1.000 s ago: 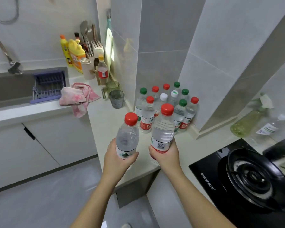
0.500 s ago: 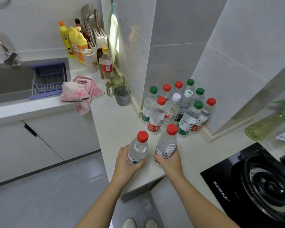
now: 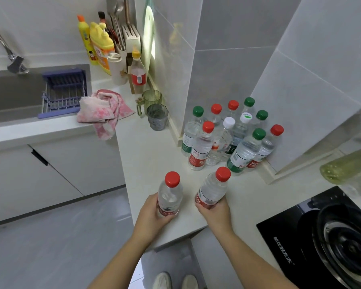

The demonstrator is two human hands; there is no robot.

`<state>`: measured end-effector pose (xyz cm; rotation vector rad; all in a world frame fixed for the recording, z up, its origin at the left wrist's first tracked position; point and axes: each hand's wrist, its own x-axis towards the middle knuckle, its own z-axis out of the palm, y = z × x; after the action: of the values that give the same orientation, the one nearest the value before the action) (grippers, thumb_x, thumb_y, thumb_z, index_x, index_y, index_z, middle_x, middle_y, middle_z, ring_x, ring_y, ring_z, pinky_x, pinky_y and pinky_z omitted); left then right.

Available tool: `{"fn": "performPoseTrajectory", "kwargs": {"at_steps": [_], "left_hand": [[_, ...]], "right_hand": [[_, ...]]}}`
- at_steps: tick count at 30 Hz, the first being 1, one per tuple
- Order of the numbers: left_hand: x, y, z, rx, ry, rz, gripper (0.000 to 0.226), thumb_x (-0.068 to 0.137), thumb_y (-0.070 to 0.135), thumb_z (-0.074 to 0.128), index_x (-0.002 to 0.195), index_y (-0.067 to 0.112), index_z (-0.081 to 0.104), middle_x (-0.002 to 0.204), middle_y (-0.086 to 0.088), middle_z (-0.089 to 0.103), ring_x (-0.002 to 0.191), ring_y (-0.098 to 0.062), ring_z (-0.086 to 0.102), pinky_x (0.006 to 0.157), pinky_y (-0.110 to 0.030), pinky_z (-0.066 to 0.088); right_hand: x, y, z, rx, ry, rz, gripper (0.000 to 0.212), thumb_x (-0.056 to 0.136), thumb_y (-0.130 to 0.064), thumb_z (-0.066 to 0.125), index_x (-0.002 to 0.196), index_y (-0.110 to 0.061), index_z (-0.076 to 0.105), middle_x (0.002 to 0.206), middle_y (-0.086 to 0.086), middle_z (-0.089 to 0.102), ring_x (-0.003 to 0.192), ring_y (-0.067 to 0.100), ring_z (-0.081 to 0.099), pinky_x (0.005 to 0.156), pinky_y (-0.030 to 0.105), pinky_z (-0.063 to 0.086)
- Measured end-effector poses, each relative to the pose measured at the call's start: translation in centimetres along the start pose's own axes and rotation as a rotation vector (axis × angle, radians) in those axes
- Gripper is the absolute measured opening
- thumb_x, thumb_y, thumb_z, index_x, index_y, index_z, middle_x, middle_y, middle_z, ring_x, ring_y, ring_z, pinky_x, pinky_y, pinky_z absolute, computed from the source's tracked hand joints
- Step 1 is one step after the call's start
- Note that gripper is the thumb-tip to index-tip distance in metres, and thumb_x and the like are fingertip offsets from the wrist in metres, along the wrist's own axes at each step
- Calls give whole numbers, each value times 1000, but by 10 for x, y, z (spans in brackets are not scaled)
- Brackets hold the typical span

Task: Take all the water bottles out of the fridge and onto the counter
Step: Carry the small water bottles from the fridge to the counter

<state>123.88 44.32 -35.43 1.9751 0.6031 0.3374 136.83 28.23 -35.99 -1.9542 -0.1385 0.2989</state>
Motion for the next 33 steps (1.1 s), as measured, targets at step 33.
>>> {"fn": "performPoseTrajectory", "kwargs": {"at_steps": [33], "left_hand": [[108, 65, 92, 335, -185, -133, 57, 78, 39, 77, 122, 13, 52, 117, -7, 54, 105, -24, 58, 84, -34, 48]], "right_hand": [[90, 3, -38, -167, 169, -23, 63, 62, -20, 93, 108, 3, 57, 105, 20, 61, 99, 34, 60, 80, 37, 49]]}}
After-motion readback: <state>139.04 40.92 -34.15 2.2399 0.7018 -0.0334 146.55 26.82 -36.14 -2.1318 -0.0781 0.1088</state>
